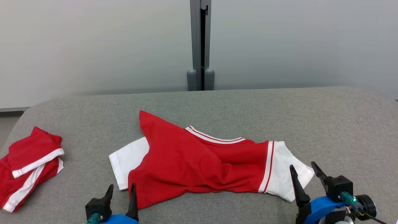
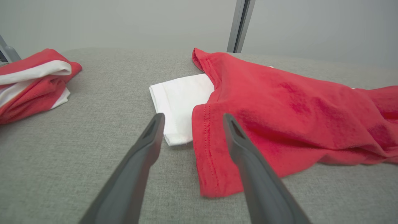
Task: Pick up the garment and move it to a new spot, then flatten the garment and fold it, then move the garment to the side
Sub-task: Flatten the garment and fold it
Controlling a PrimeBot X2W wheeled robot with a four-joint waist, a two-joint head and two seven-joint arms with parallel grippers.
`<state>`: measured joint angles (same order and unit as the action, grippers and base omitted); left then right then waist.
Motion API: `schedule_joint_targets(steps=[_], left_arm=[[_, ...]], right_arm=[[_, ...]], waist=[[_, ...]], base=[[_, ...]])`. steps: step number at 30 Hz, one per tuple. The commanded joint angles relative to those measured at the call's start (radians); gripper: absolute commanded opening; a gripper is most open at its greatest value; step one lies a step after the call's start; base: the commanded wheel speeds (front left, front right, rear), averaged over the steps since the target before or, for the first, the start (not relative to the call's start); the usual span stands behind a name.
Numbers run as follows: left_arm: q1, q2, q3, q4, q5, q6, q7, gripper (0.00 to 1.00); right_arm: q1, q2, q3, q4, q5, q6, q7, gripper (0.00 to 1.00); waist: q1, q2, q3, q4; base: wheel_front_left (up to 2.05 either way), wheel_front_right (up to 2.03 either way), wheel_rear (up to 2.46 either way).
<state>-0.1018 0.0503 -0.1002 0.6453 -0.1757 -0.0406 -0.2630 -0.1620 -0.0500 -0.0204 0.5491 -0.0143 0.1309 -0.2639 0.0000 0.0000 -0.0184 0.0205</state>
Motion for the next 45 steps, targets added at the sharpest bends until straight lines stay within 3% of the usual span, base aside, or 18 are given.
schedule_joint_targets(steps=[1,18,33,45], left_arm=[[0.011,0.001,0.000,0.002,-0.005,-0.003,-0.003,1.00],[-0.019,0.000,-0.102,0.172,-0.139,-0.046,-0.003,1.00],[-0.037,0.001,-0.180,0.055,-0.131,-0.064,-0.003,1.00],[-0.046,0.000,-0.154,0.106,-0.104,-0.004,-0.003,1.00]], right_arm=[[0.013,-0.002,0.000,0.002,0.009,0.000,-0.001,1.00],[-0.014,-0.002,-0.011,0.021,0.009,0.000,-0.001,1.00],[-0.028,-0.002,-0.017,0.026,0.032,0.000,-0.001,1.00],[-0.030,-0.002,-0.015,0.039,0.044,0.000,-0.001,1.00]], waist=[[0.0000,0.0000,-0.003,-0.001],[0.0000,0.0000,0.037,-0.019],[0.0000,0.0000,0.062,-0.008],[0.0000,0.0000,0.058,-0.015]], base=[[0.00,0.00,0.00],[0.00,0.00,0.00],[0.00,0.00,0.00],[0.00,0.00,0.00]])
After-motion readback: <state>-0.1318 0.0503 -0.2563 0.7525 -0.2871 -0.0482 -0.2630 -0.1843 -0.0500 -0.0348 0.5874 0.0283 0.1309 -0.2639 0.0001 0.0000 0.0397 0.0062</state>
